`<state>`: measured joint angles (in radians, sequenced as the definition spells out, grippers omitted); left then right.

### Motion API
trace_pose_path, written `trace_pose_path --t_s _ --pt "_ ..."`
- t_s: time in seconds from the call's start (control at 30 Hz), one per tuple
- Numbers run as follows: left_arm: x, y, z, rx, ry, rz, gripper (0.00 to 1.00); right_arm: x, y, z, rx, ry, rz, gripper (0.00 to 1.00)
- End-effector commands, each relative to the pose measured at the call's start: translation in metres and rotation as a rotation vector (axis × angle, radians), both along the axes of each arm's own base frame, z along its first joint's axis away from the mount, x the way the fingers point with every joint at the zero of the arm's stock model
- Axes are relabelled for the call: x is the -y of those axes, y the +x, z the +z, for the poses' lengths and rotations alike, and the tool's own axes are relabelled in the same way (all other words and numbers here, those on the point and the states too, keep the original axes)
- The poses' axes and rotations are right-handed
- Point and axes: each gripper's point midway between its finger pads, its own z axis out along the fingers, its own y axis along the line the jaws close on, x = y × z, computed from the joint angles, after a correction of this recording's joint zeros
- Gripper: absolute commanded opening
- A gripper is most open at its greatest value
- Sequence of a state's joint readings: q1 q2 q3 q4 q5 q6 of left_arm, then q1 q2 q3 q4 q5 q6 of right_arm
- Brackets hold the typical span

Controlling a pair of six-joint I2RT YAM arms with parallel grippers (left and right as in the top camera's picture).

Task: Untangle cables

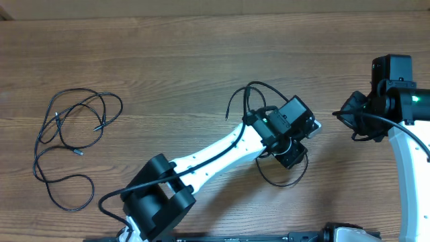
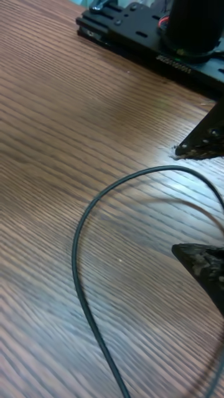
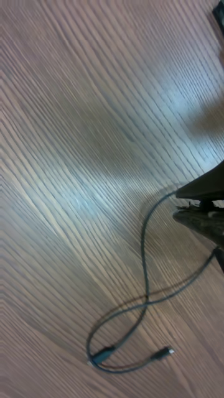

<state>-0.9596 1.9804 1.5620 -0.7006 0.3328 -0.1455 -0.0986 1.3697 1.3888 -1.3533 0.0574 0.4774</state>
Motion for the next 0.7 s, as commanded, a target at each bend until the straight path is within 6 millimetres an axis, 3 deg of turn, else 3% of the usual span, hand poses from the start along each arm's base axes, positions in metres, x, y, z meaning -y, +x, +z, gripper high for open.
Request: trace_pose_path --t_s 0.0,0.37,0.67 --pt "0.006 -0.005 -0.02 -0.006 0.028 -0.032 0.44 0.017 0.003 0.012 0.041 -0.055 -0.067 0.04" --pt "0.008 -0.014 -0.037 0.105 0.104 -0.124 0.49 0.059 -0.013 0.01 0.023 -0.026 -0.224 0.04" --pt "0.019 -0.035 -0.043 0.154 0.124 -0.181 0.5 0.063 -0.016 0.01 0.015 -0.025 -0.24 0.04"
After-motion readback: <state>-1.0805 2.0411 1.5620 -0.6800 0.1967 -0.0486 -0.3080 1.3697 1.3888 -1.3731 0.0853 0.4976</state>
